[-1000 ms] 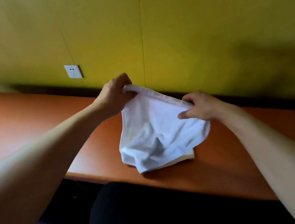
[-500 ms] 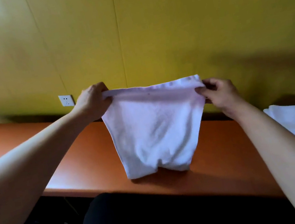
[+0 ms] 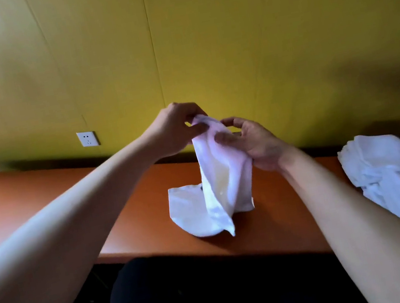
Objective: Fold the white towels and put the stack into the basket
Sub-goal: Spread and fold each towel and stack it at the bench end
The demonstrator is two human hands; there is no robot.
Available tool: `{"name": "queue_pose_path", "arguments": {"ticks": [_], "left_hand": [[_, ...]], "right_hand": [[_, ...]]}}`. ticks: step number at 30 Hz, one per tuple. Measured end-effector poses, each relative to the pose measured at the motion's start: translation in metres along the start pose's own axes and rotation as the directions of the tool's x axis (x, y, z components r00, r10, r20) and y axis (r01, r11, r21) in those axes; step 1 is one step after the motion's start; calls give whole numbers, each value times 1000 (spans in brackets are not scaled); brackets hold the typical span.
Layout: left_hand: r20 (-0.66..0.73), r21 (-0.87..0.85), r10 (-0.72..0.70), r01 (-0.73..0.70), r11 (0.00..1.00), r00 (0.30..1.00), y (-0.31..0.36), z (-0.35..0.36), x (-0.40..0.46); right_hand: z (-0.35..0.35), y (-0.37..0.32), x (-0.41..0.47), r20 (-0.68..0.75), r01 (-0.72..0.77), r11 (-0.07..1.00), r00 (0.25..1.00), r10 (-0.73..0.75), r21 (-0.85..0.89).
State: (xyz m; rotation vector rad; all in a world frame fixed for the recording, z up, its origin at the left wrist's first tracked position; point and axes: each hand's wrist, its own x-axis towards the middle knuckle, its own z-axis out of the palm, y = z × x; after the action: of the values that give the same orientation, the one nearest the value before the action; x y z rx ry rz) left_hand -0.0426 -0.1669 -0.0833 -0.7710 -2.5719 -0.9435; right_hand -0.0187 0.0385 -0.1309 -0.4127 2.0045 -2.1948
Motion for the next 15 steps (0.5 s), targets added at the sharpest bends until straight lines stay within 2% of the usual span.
{"name": "queue_pose_path", "arguments": {"ticks": [1,2,4,6,9,12,15], "left_hand": [[-6,-3,-5,5,1000,1000,0,-2,-1],[-24,6,-8,8,1000,1000,-1,-3,-2],[-94,48,-1,5,999,996,-5,-6,-3],[-200,67,-10,24,997,980,-12,-14,-6],[-347,80,-69,103,991,935,-25,-36,-10],[-380,114,-136,192,975,915,-39,-53,-19],[-453,11,-251,287,958,855,-56,-61,-29]], "right_hand": [[-1,9,-5,23,-63,994,998,65,-85],[-2,18,-11,25,-107,963,993,117,-249],[-8,37,-18,-3,-156,796,982,191,-585],[-25,55,-22,-12,-165,639,971,237,-752],[-57,74,-33,-93,-211,411,953,290,-887],[-84,79,-49,-264,-298,124,935,236,-946],[-104,76,-69,-381,-384,-5,914,139,-923]]}}
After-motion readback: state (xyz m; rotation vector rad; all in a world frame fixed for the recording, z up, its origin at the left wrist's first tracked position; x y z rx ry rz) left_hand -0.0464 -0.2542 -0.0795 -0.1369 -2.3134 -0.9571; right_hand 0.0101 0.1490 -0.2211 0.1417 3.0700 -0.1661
